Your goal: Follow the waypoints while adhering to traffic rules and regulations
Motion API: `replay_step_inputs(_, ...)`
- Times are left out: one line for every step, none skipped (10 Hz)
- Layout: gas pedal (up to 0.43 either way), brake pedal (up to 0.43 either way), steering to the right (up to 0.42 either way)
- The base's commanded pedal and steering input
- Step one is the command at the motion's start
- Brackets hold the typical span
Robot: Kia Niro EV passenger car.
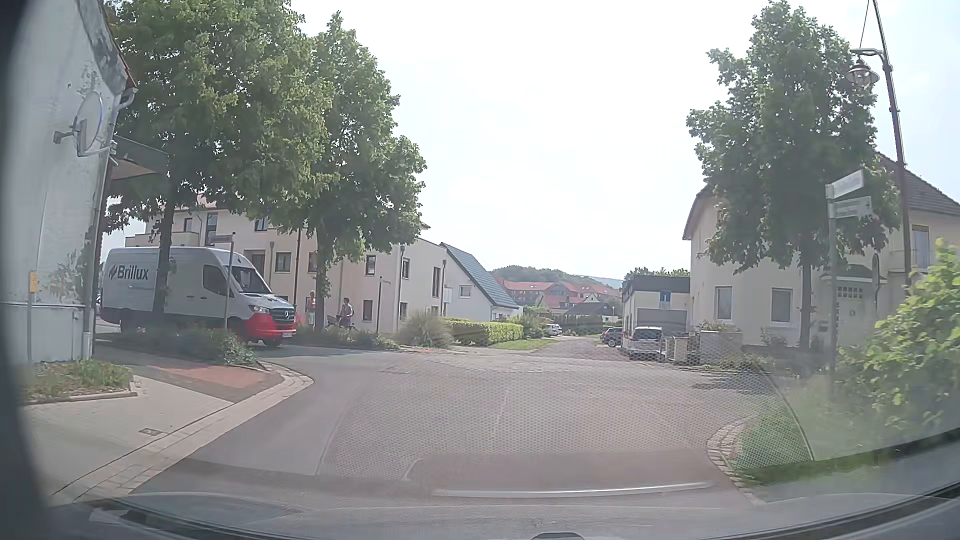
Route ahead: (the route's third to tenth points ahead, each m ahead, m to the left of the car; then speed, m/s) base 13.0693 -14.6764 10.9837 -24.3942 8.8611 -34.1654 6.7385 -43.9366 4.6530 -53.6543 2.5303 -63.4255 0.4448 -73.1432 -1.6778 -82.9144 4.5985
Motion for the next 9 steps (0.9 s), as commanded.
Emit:
replay_step_inputs(0.0, 0.152, 0.001)
replay_step_inputs(0.0, 0.146, 0.001)
replay_step_inputs(0.0, 0.14, 0.003)
replay_step_inputs(0.0, 0.134, 0.01)
replay_step_inputs(0.0, 0.11, 0.022)
replay_step_inputs(0.0, 0.104, 0.035)
replay_step_inputs(0.0, 0.104, 0.05)
replay_step_inputs(0.0, 0.11, 0.072)
replay_step_inputs(0.0, 0.116, 0.096)
